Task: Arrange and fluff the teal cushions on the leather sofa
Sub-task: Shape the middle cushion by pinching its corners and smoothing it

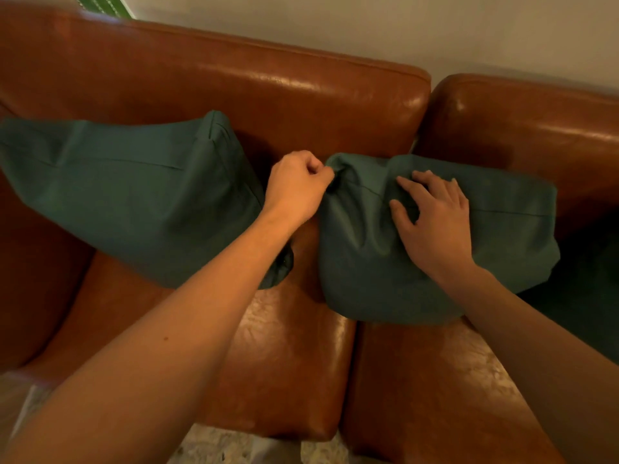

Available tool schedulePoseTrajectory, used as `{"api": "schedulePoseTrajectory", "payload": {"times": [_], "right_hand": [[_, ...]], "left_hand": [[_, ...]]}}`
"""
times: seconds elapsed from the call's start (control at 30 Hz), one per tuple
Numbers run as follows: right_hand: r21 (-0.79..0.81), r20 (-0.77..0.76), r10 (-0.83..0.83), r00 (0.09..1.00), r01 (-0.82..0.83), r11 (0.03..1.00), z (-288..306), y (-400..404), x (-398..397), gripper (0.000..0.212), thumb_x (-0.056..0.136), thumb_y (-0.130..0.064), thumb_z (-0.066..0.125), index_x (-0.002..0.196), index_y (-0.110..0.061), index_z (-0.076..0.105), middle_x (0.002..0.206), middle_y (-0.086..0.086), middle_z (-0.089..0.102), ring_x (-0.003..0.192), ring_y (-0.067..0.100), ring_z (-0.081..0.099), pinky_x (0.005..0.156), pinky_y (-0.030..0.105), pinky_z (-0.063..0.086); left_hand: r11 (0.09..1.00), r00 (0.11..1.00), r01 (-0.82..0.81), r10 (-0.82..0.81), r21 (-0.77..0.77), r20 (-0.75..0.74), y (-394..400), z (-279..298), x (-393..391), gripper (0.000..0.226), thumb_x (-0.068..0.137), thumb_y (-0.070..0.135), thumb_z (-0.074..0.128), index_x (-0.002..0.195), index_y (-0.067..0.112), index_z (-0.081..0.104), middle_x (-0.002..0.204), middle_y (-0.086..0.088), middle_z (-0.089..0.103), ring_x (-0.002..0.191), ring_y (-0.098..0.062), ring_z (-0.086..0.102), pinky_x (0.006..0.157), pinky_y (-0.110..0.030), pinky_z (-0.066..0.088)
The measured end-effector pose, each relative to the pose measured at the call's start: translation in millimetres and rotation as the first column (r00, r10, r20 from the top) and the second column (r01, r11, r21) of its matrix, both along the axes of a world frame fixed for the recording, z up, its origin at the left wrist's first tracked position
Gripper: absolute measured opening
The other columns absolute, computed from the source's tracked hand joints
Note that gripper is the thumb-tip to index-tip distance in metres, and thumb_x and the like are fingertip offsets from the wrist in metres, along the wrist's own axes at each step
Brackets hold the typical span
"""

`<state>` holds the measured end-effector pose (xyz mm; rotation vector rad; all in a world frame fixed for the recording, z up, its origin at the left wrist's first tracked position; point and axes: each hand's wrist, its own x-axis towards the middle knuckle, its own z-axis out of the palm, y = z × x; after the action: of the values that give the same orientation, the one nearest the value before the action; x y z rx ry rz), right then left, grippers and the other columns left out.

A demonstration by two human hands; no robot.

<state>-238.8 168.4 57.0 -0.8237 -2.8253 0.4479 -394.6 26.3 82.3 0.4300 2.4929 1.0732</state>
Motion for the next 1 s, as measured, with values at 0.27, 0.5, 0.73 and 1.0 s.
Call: {"api": "schedulePoseTrajectory", "payload": {"times": [0.27,0.5,0.73,1.0], "right_hand": [[-0.014,0.004,-0.003,1.0,0.003,1.0,4,2,-4,0.044,0.097,-0.039,0.049,0.134,-0.019,0.056,0.14,0.006,0.051,0.138,0.024,0.038,0.12,0.042,0.015],[-0.007,-0.004,-0.004,1.0,0.004,1.0,1,1,-2,0.044,0.096,-0.039,0.05,0.133,-0.018,0.057,0.139,0.006,0.052,0.138,0.025,0.038,0.12,0.042,0.015],[0.019,0.011,-0.002,1.0,0.002,1.0,0,-3,-2,0.043,0.095,-0.039,0.05,0.132,-0.018,0.057,0.138,0.007,0.052,0.137,0.026,0.039,0.119,0.043,0.015],[0.011,-0.004,-0.002,1.0,0.002,1.0,4,-7,3,0.042,0.094,-0.035,0.054,0.132,-0.016,0.058,0.138,0.007,0.052,0.136,0.027,0.039,0.119,0.043,0.015]], "left_hand": [[0.997,0.996,-0.059,0.056,0.051,0.066,8,13,-28,0.02,0.089,0.026,0.06,0.071,0.019,0.059,0.069,0.01,0.056,0.066,-0.007,0.051,0.067,-0.026,0.04],[0.983,0.984,-0.126,0.142,0.136,-0.111,-15,6,20,0.027,0.085,0.034,0.066,0.07,0.013,0.059,0.08,-0.003,0.061,0.073,-0.013,0.055,0.075,-0.029,0.043],[0.973,0.966,-0.22,0.226,0.063,-0.125,18,3,51,0.028,0.081,0.045,0.065,0.065,0.021,0.06,0.077,-0.001,0.065,0.081,-0.025,0.062,0.077,-0.044,0.05],[0.863,0.876,-0.481,0.466,0.153,0.122,22,3,67,0.028,0.081,0.032,0.07,0.068,0.018,0.05,0.076,-0.005,0.062,0.077,-0.024,0.061,0.077,-0.041,0.05]]}}
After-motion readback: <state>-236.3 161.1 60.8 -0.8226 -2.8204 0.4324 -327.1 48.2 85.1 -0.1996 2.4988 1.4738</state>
